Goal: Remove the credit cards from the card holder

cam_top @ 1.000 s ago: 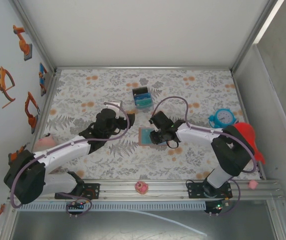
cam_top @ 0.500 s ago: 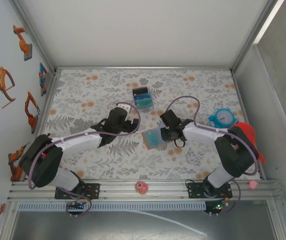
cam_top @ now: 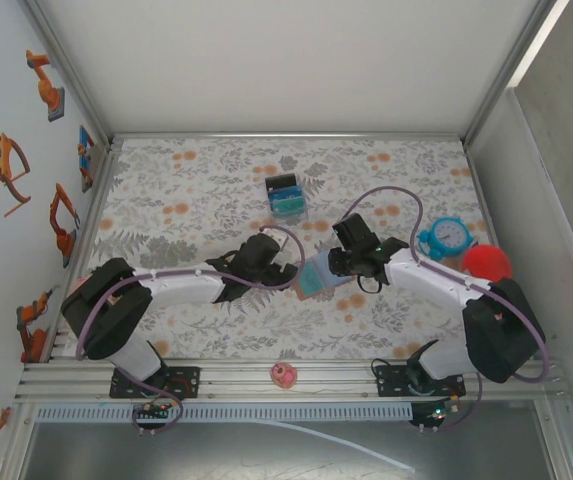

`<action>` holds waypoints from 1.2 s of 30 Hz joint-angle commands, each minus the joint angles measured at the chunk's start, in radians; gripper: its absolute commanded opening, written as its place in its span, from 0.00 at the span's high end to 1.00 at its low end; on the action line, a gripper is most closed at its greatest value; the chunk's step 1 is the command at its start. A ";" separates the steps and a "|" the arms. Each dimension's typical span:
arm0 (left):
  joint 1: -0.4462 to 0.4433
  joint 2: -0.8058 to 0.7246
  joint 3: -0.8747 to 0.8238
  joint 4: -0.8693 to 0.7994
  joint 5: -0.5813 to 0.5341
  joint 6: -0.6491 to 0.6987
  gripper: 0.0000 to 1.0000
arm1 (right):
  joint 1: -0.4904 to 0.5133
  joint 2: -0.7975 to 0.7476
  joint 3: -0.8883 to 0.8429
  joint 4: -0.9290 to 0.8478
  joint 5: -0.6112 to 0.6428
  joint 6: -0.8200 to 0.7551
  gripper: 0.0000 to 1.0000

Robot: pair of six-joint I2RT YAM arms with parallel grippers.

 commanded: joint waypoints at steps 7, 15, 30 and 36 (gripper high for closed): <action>-0.023 0.097 0.054 0.038 -0.018 -0.027 0.03 | -0.018 0.064 0.063 -0.015 -0.157 0.042 0.76; -0.025 0.155 0.104 -0.008 -0.058 0.010 0.03 | -0.037 0.146 0.069 0.050 -0.284 0.073 0.79; 0.012 0.189 0.086 -0.016 -0.097 0.103 0.03 | -0.073 0.240 0.046 0.165 -0.475 0.146 0.82; 0.017 0.193 0.084 -0.007 -0.097 0.144 0.03 | -0.078 0.275 0.031 0.222 -0.525 0.180 0.82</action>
